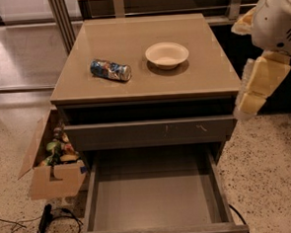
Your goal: Place redbull can into middle drawer
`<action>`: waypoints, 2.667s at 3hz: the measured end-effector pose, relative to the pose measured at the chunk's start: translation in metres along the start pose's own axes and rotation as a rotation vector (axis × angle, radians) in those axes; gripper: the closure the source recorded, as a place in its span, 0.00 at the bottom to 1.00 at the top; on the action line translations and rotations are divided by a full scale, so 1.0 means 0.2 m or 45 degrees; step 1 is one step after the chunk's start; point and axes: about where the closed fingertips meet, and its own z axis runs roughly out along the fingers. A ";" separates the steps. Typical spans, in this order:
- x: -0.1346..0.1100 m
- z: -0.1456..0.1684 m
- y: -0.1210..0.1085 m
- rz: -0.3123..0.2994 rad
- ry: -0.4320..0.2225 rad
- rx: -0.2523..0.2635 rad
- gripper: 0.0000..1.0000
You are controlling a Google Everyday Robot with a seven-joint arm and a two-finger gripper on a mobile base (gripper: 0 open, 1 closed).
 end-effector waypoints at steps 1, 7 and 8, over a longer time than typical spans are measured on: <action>-0.20 0.03 -0.05 -0.032 -0.120 0.001 0.00; -0.93 0.41 -0.40 0.030 -0.485 0.127 0.00; -1.07 0.66 -0.57 0.038 -0.656 0.113 0.00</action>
Offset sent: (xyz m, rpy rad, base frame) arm 0.0570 0.1403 0.0428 0.3322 -0.1194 0.1942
